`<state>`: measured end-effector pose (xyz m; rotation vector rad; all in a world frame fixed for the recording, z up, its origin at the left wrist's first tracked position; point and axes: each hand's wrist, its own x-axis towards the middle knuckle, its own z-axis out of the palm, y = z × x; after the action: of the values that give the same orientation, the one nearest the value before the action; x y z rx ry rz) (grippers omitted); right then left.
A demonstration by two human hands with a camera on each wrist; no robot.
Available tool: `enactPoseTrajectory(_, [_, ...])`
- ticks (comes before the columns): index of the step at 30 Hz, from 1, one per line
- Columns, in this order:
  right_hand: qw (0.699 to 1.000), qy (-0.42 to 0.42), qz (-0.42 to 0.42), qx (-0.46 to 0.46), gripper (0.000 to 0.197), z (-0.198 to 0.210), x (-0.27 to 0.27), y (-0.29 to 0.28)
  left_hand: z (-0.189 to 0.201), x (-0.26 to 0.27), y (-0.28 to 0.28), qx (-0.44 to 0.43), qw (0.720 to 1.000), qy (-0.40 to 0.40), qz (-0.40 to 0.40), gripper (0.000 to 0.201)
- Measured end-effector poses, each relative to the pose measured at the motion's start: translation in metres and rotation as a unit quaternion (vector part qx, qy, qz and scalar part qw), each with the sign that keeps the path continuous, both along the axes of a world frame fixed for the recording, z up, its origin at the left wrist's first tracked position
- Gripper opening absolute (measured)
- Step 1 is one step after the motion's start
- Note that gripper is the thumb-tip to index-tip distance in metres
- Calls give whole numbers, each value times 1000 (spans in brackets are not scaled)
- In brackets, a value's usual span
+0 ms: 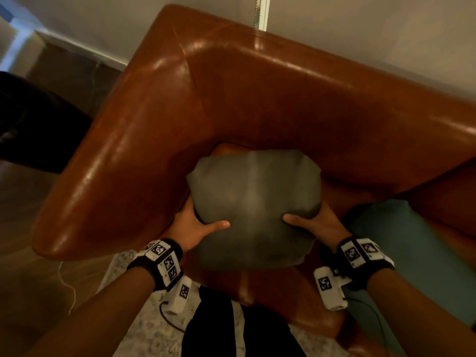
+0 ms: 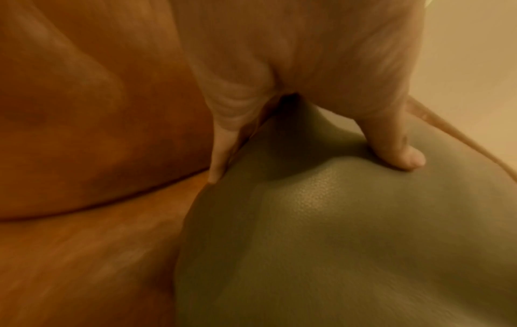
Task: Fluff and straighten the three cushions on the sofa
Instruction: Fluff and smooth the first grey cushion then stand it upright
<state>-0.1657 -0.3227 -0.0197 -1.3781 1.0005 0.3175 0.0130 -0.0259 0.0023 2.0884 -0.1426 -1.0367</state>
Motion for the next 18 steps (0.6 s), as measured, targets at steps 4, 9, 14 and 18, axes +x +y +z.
enactPoseTrajectory(4, [997,-20,-38,-70,138,14,-9,-3,21,23,-7,-33,998,-33,-40,128])
enactPoseTrajectory(9, [998,27,0,-61,154,1,-2,-9,17,57,-35,-39,997,-8,-59,124])
enactPoseTrajectory(14, [995,-49,-84,-36,166,0,19,-18,7,90,-64,-32,997,-52,-56,123])
enactPoseTrajectory(18, [992,-56,-105,-53,154,2,34,-16,-1,110,-74,-53,998,1,-34,130])
